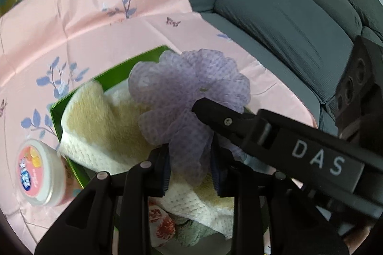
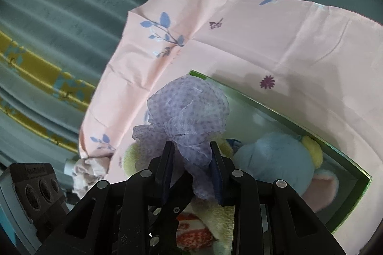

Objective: Organize soft objects
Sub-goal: 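Lower the bath puff onto the knit cloth in the box and open the right gripper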

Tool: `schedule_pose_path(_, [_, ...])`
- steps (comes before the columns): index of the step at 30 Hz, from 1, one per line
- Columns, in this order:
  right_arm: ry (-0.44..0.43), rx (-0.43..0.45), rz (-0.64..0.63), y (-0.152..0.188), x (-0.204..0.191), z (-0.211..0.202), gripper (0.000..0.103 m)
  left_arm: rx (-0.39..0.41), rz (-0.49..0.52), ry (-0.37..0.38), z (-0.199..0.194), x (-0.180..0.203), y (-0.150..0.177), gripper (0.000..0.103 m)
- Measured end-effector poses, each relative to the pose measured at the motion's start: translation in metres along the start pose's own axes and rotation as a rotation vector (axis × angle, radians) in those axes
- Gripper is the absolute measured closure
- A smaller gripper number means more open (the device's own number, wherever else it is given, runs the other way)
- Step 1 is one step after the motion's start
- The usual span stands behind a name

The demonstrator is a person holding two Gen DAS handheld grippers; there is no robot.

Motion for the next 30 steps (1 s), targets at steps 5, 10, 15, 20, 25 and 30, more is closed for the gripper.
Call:
schedule_pose_path(5, [0.069, -0.013, -0.021, 0.000, 0.002, 0.005, 0.071, -0.044, -0.056, 0.011, 0.011, -0.006, 0.002, 0.073])
schedule_pose_path(10, [0.137, -0.021, -0.030, 0.001, 0.005, 0.007, 0.071, -0.059, -0.066, 0.006, 0.018, -0.008, 0.004, 0.068])
schedule_pose_path(15, [0.161, -0.024, -0.029, 0.001, 0.008, 0.006, 0.071, -0.075, -0.077, 0.000, 0.024, -0.012, 0.004, 0.060])
schedule_pose_path(20, [0.184, -0.029, -0.029, 0.001, 0.009, 0.007, 0.071, -0.080, -0.081, -0.005, 0.026, -0.014, 0.005, 0.055])
schedule_pose_path(25, [0.191, -0.028, -0.026, 0.001, 0.009, 0.007, 0.071, -0.071, -0.074, -0.029, 0.026, -0.016, 0.006, 0.047])
schedule_pose_path(30, [0.190, -0.028, -0.026, 0.000, 0.009, 0.007, 0.071, -0.062, -0.063, -0.043, 0.026, -0.016, 0.006, 0.044])
Point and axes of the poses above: each gripper's, at about its wrist camera, not at the fingertips, and z roughly the way its jaws point, x to its right, y to its underside, the point moved 6 cm from there along z, roughly the way its jaws point, and after that the axes turned 14 degrees about -y, right-handed, at the moved point
